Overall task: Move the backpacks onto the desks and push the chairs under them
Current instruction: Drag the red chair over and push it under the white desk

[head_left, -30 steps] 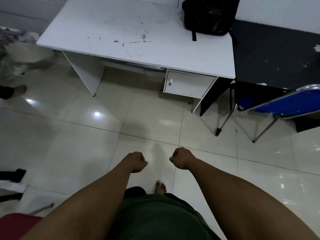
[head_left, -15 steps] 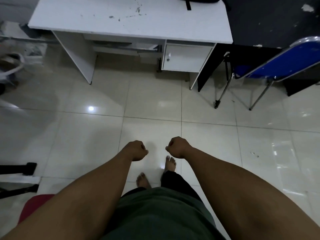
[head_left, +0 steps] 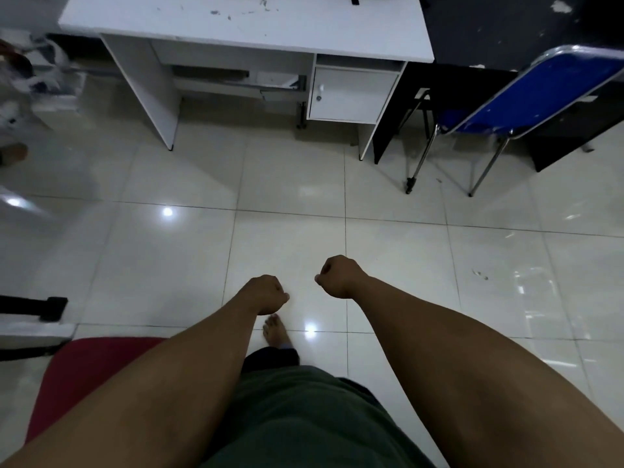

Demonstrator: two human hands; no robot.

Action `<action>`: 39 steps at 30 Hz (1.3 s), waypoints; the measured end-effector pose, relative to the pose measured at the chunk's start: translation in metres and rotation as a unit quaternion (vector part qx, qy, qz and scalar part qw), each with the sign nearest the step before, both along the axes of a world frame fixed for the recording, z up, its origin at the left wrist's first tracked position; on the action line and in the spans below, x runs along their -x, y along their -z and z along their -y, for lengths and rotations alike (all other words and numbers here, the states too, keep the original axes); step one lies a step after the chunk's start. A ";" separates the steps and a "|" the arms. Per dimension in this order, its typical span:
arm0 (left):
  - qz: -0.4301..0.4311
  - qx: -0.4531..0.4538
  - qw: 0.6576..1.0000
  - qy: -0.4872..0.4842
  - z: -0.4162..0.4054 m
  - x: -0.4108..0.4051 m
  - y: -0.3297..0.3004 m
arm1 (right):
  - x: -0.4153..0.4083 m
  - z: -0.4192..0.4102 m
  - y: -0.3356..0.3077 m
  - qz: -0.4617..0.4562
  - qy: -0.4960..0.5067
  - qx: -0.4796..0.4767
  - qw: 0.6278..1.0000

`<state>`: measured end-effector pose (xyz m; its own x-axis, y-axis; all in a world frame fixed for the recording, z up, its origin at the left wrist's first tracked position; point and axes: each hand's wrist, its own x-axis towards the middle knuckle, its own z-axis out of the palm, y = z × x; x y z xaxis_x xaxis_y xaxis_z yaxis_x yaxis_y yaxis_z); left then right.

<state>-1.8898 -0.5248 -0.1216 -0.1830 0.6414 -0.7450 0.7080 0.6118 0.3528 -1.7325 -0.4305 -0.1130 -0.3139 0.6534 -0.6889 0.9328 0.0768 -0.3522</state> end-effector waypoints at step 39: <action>-0.030 -0.013 0.997 0.076 0.322 -0.051 -0.010 | -0.043 0.351 -0.017 0.024 -0.021 -0.025 0.999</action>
